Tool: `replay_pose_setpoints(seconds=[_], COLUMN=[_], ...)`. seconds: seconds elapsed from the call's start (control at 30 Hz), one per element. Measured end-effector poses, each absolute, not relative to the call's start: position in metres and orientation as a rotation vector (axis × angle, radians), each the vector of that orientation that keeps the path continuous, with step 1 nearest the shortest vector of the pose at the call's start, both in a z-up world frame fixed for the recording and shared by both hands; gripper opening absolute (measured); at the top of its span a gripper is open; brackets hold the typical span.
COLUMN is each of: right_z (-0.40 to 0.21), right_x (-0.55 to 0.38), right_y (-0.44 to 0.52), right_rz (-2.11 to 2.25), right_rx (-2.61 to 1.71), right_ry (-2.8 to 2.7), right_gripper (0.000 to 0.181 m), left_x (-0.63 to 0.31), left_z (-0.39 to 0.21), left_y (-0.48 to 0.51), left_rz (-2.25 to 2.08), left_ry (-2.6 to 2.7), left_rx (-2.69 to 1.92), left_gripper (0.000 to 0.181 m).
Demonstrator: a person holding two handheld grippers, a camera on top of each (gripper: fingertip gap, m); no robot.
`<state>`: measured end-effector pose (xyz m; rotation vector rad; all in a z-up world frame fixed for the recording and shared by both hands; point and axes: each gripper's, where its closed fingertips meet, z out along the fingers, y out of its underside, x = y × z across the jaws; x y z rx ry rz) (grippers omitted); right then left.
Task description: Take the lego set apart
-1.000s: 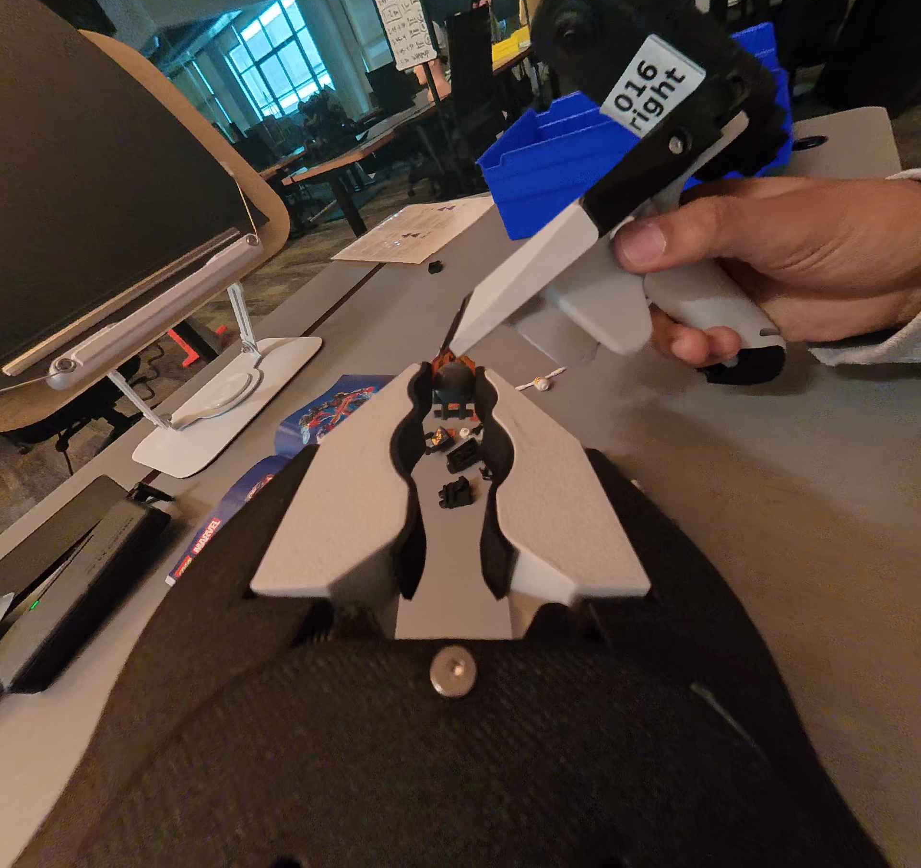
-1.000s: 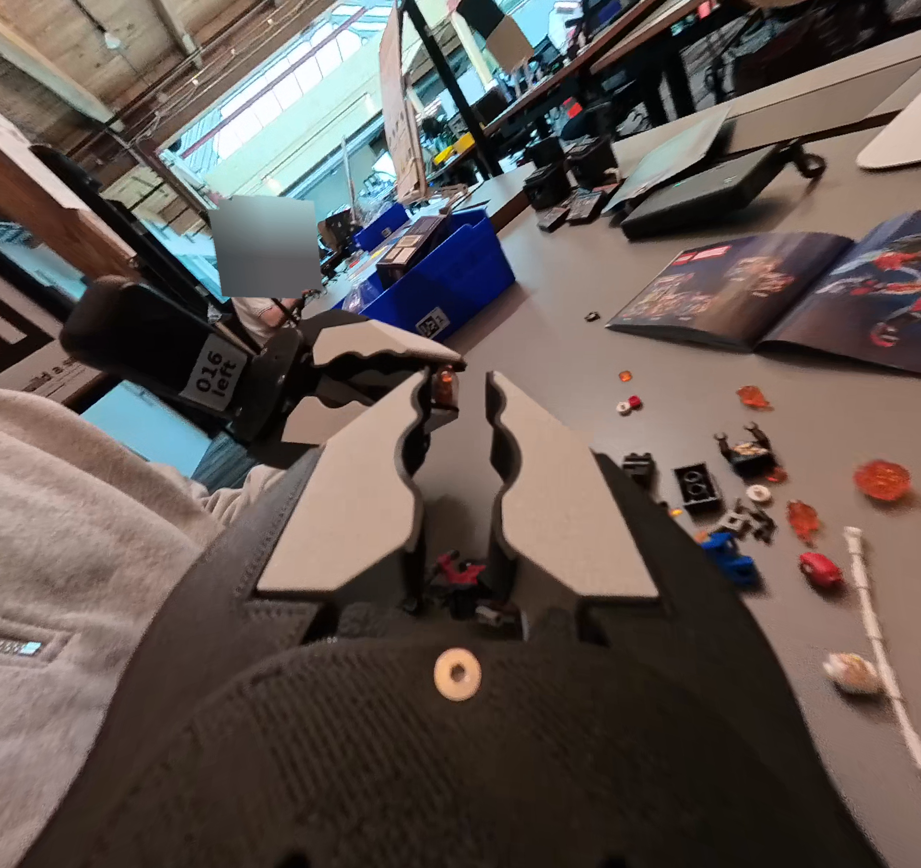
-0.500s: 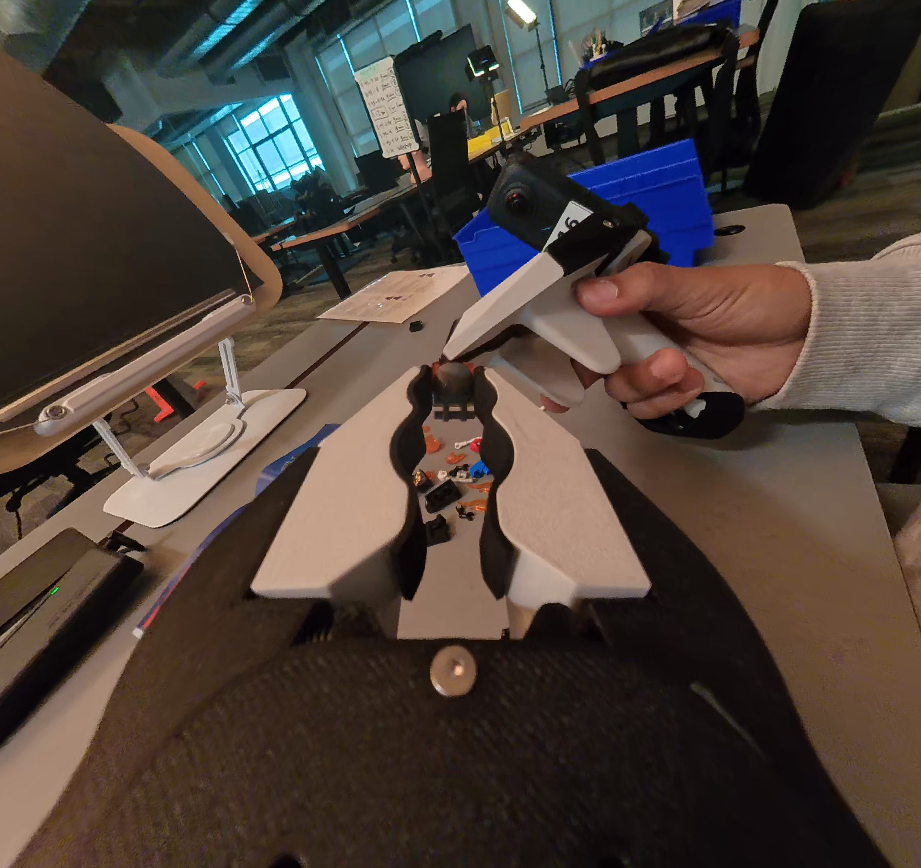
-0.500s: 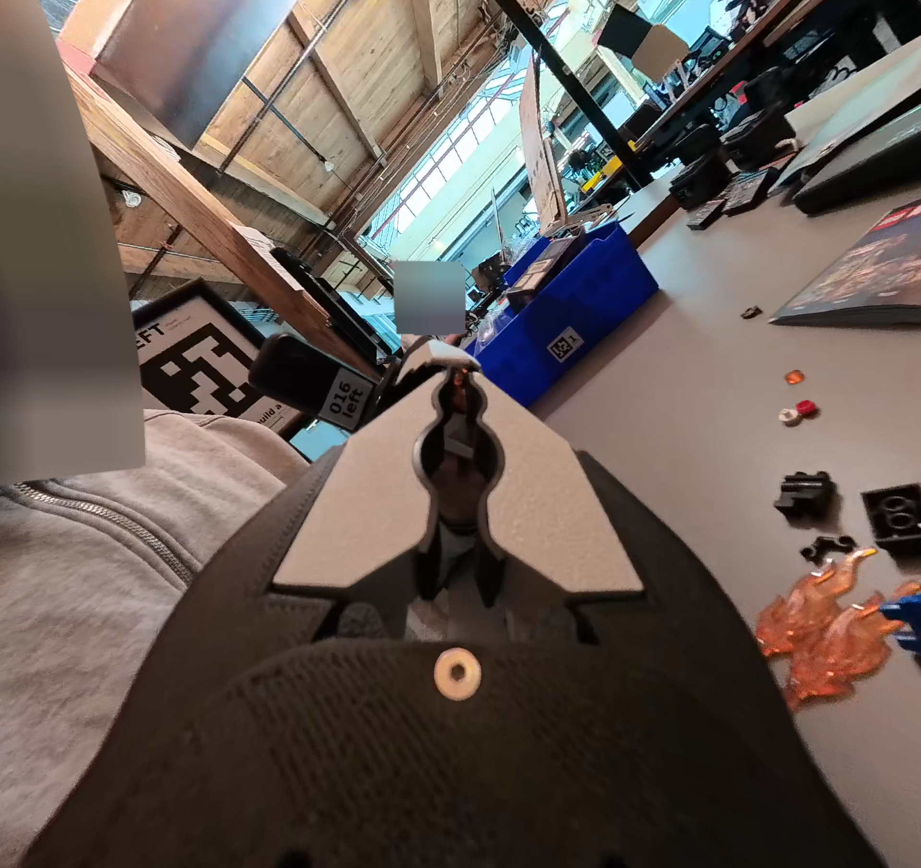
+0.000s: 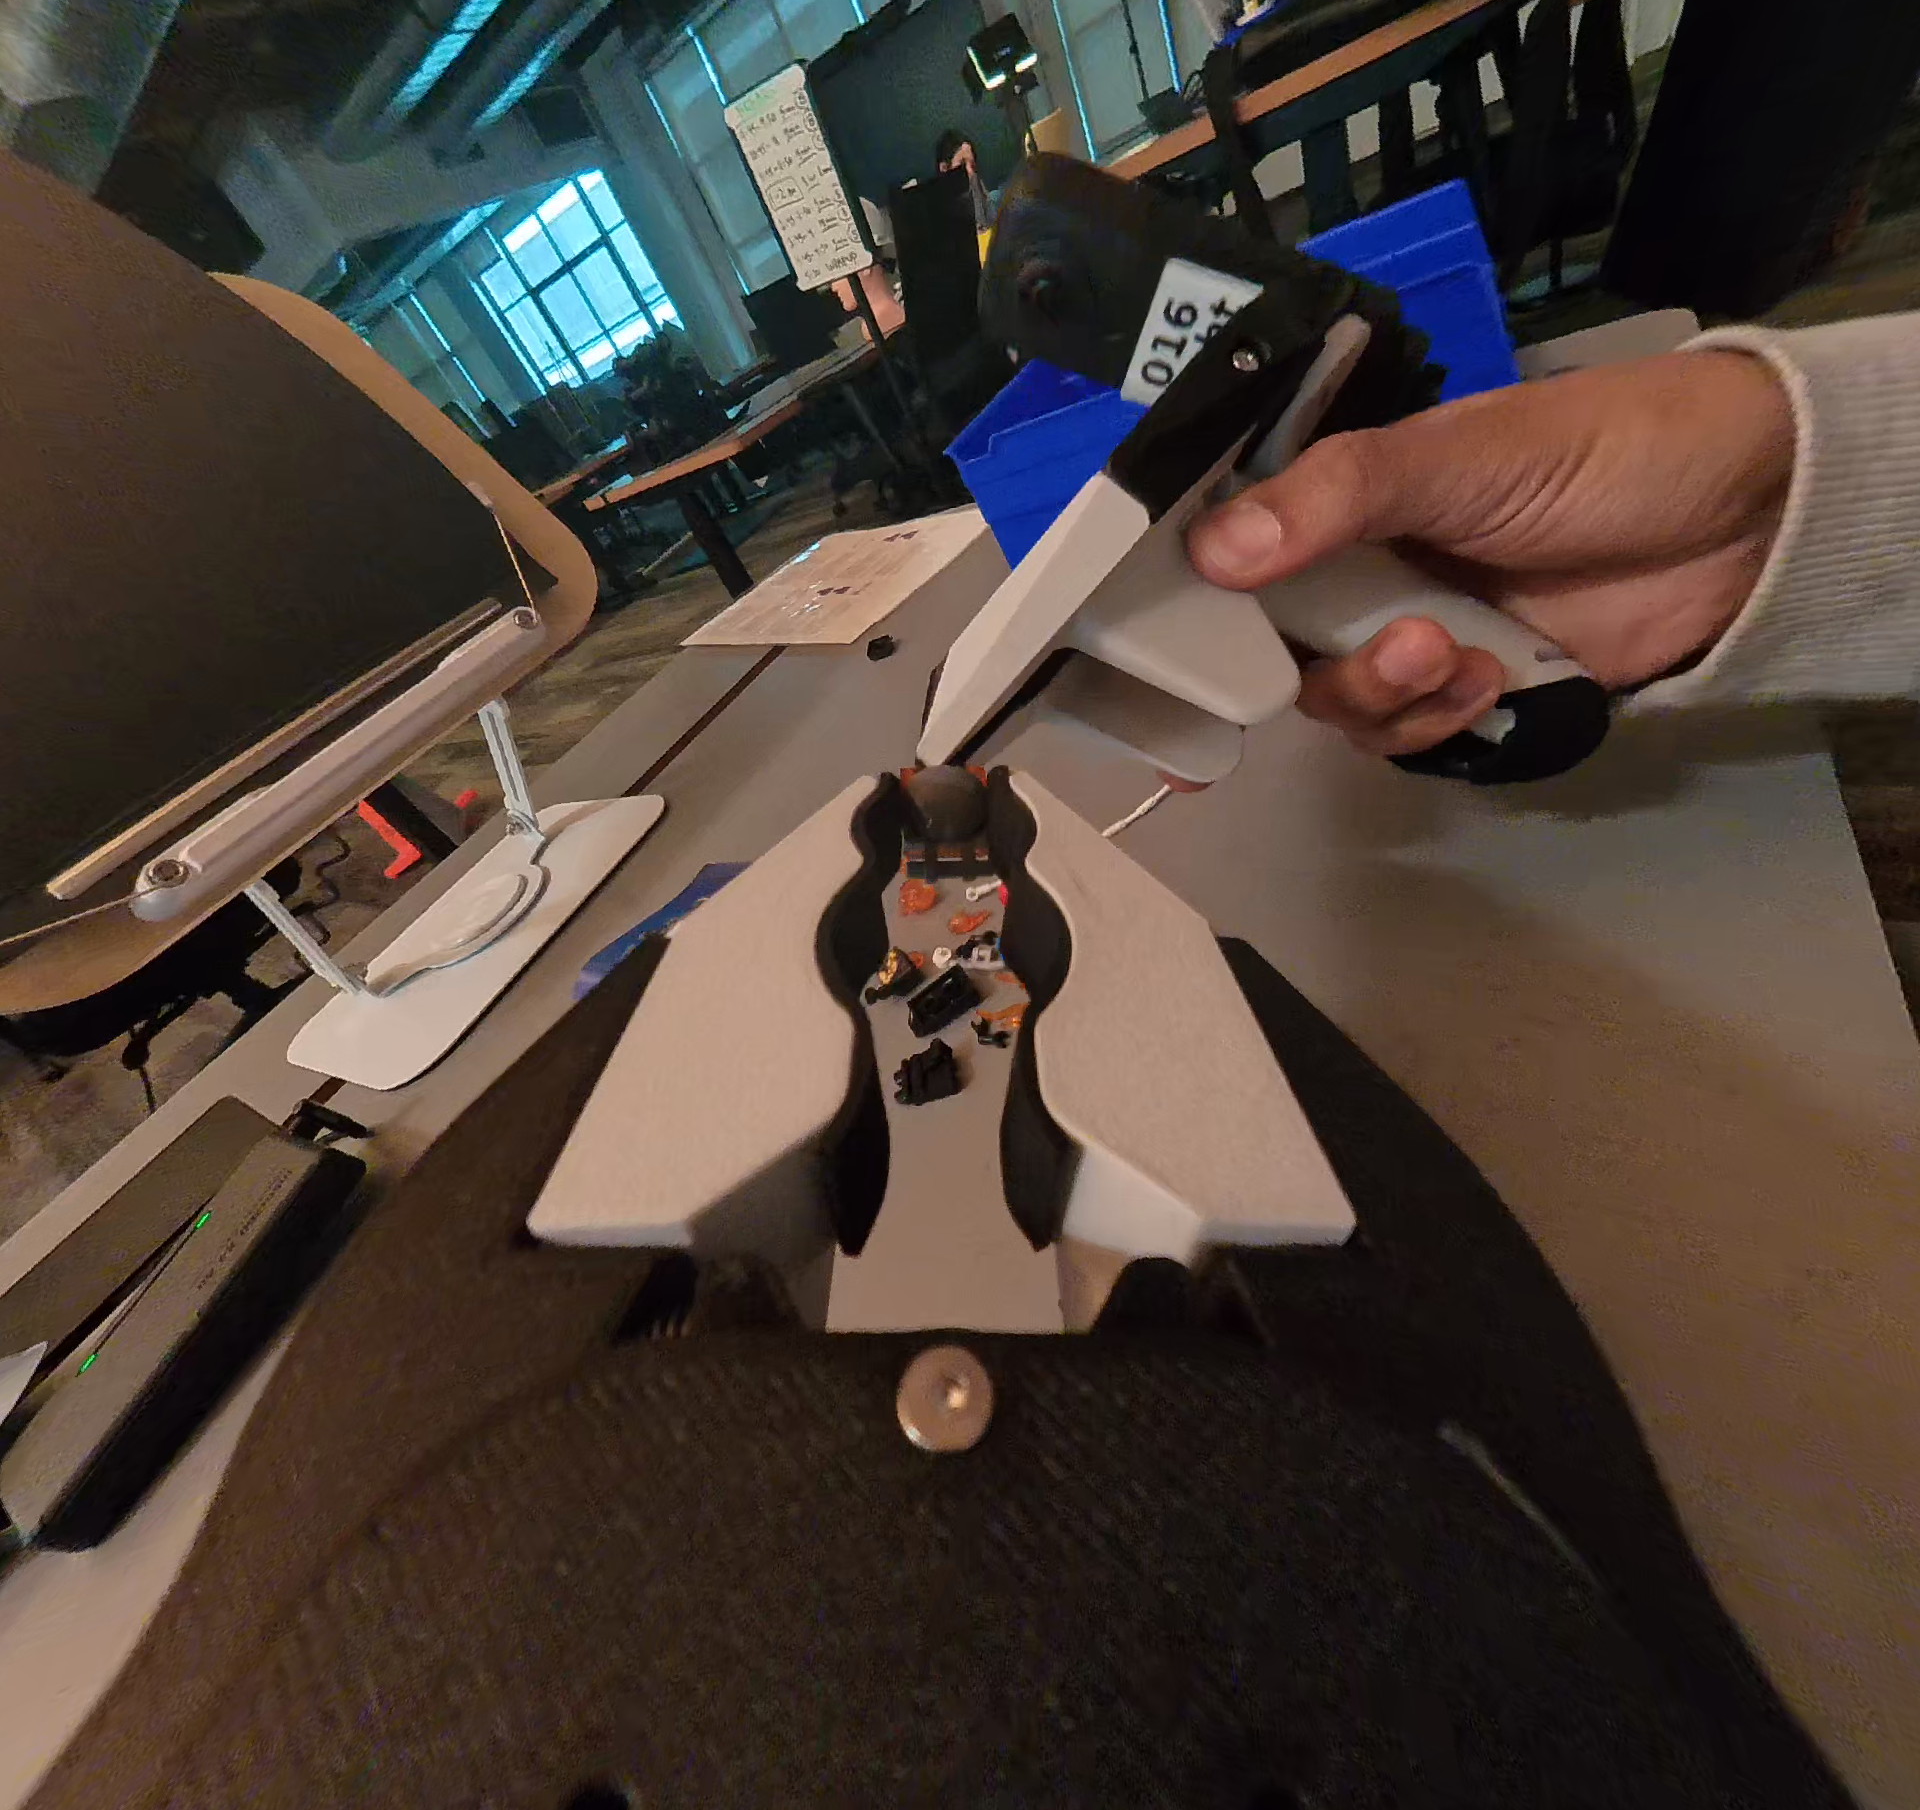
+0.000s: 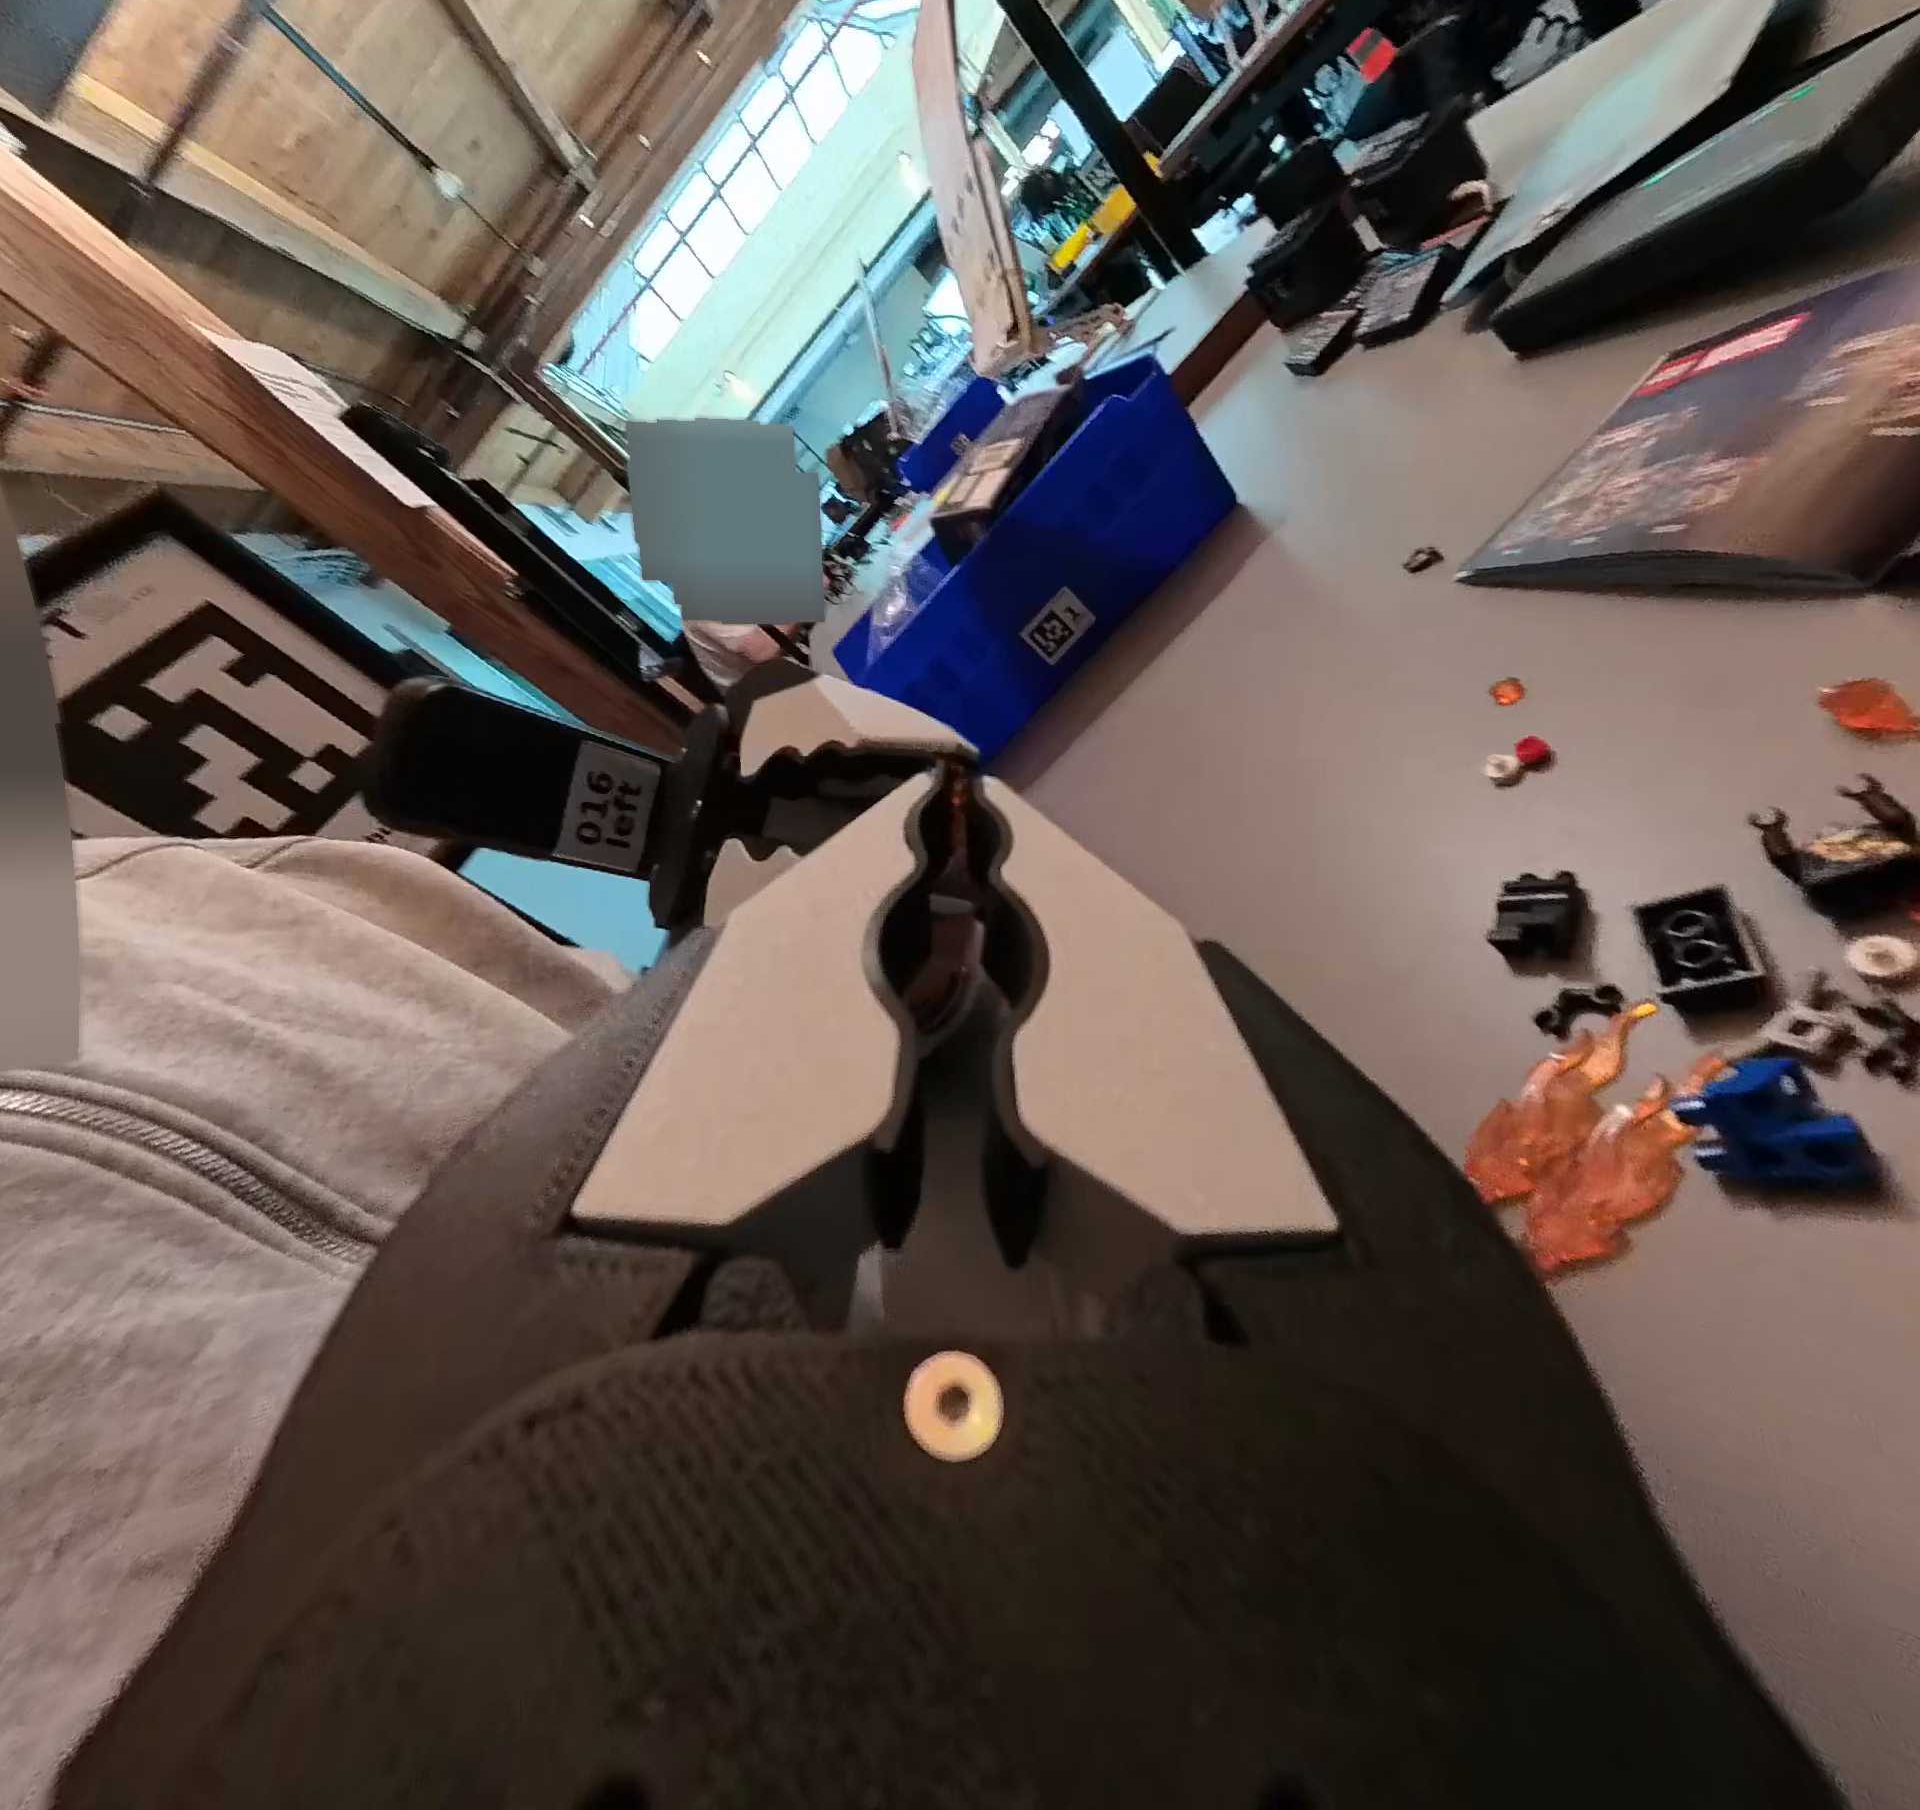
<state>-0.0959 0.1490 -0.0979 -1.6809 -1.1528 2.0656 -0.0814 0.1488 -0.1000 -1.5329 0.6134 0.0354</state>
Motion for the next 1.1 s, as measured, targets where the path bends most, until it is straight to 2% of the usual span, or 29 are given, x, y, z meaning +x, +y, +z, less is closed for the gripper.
replay_pose_setpoints(seconds=[0.7, 0.73, 0.8, 0.83, 0.87, 1.1], right_z=[-0.116, -0.121, -0.176, -0.18, -0.169, -0.143], right_x=[-0.097, -0.098, -0.096, -0.097, -0.097, -0.087], right_y=[0.157, 0.159, 0.183, 0.174, 0.167, 0.199], right_rz=[1.873, 1.838, 1.36, 1.473, 1.674, 1.507], right_rx=[-1.783, -1.811, -1.941, -1.966, -1.98, -1.866], right_ry=[-1.268, -1.266, -1.385, -1.367, -1.28, -1.218], right_gripper=[0.001, 0.0, 0.001, 0.001, 0.001, 0.001], left_x=[-0.083, -0.081, -0.062, -0.062, -0.068, -0.079], left_z=[-0.111, -0.11, -0.072, -0.076, -0.086, -0.082], left_y=[0.155, 0.154, 0.138, 0.143, 0.148, 0.143], left_rz=[-0.044, -0.058, -0.271, -0.245, -0.153, -0.374], left_ry=[0.597, 0.596, 0.548, 0.538, 0.535, 0.43], left_rx=[-1.576, -1.565, -1.389, -1.431, -1.454, -1.439], left_gripper=[0.012, 0.015, 0.014, 0.015, 0.015, 0.015])
